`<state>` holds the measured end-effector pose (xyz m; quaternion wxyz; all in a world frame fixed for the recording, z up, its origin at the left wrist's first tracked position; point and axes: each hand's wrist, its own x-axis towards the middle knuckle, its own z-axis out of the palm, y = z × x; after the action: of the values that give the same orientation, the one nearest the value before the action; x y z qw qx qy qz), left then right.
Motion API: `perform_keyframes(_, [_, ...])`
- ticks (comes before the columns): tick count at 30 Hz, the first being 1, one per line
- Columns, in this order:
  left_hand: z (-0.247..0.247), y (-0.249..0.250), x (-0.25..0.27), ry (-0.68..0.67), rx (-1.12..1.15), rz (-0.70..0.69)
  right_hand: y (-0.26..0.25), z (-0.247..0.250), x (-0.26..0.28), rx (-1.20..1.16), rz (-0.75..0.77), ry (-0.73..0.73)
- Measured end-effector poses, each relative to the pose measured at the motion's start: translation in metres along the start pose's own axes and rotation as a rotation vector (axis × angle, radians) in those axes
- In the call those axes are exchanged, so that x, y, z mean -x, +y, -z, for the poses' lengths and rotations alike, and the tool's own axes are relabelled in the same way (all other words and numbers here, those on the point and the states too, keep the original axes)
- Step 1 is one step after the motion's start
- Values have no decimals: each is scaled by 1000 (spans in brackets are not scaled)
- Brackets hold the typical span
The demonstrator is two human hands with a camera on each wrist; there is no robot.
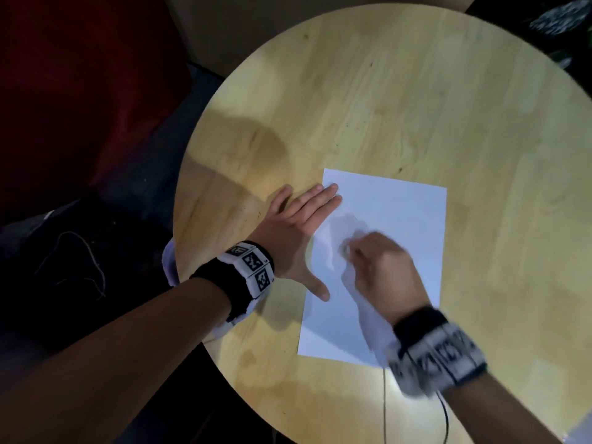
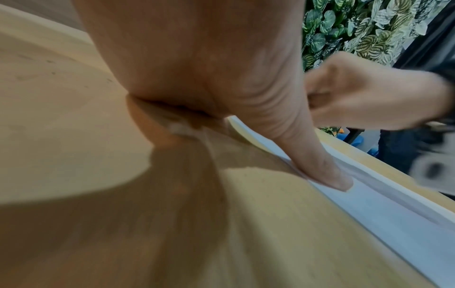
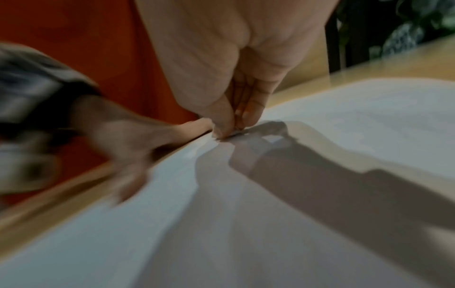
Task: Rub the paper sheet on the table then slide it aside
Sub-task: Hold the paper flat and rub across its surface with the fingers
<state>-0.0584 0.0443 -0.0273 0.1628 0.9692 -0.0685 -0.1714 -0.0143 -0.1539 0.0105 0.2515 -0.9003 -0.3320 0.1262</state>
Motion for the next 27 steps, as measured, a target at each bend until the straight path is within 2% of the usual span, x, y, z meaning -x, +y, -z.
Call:
perform_keyframes(4, [0, 0, 1, -23, -13, 5, 21, 0, -72, 27, -87, 129])
perform_keyframes(6, [1, 0, 0, -17, -1, 5, 14, -3, -54, 26, -76, 130])
perform_keyframes(10, [1, -1, 0, -5, 7, 15, -10, 1, 33, -44, -39, -14])
perform_keyframes(12, [0, 0, 0, -2, 2, 11, -3, 1, 24, -37, -13, -38])
perform_keyframes(15, [-1, 0, 0, -22, 3, 3, 17, -2, -43, 14, -75, 111])
perform_keyframes(17, [0, -1, 0, -26, 5, 6, 25, -5, -69, 7, -123, 157])
perform_keyframes(19, [0, -1, 0, -14, 3, -3, 19, -9, -47, 5, -112, 150])
perform_keyframes(23, [-1, -2, 0, 10, 12, 5, -6, -3, 36, -41, -46, 10])
perform_keyframes(25, [-2, -1, 0, 25, 7, -3, 4, -3, 22, -30, -16, 7])
perform_keyframes(27, [-5, 0, 0, 37, 4, -18, 19, -5, -20, -12, -71, 106])
